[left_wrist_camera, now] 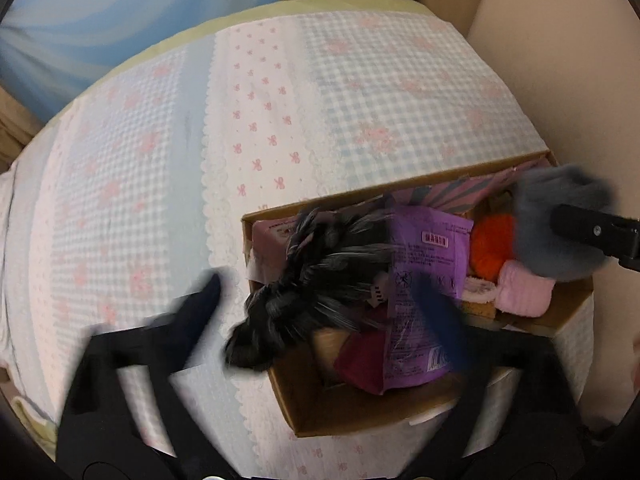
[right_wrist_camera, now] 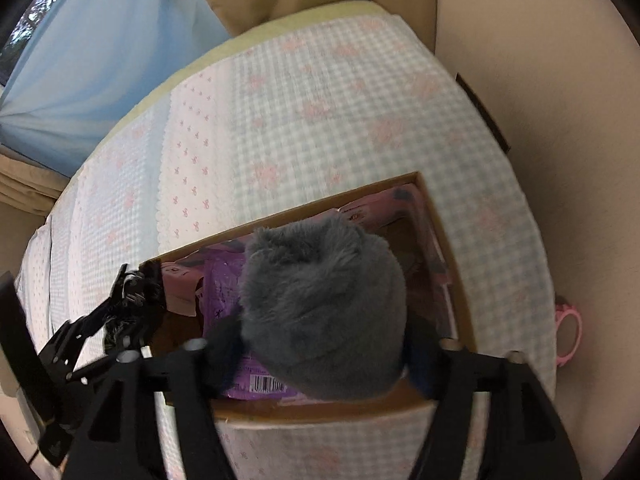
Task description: Organize soft objects
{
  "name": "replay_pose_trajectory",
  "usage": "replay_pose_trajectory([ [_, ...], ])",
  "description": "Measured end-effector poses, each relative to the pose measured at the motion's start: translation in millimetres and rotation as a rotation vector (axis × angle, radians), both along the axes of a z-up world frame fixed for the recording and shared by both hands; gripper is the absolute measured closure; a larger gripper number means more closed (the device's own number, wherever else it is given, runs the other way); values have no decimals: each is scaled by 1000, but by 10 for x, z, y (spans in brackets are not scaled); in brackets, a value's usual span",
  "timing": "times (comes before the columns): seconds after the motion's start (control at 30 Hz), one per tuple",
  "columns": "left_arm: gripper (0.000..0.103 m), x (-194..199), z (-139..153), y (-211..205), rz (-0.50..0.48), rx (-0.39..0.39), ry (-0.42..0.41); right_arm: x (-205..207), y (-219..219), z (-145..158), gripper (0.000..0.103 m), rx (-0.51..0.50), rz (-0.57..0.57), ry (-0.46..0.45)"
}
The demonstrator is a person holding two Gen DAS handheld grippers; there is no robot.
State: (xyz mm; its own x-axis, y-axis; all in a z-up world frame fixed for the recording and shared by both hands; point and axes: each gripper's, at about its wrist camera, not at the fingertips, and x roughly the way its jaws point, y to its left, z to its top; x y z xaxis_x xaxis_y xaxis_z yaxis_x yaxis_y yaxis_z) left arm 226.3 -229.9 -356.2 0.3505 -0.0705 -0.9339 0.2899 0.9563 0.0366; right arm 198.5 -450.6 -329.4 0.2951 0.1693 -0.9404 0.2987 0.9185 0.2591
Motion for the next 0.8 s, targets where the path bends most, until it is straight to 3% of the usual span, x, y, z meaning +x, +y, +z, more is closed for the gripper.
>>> replay_pose_trajectory([
  [0.03, 0, -13, -1, -2, -9, -1, 2, 38, 3, -51, 10, 9, 1, 14],
  [0.1, 0, -46, 25, 21, -13, -16, 5, 83, 19, -106, 2, 29, 9, 26],
  [0.53, 0, -276, 167, 247, 21, -32, -1, -55, 156, -50, 2, 8, 24, 6],
  [0.8, 0, -484, 677, 486, 48, -84, -58, -222, 348, 350, 2, -19, 54, -42],
])
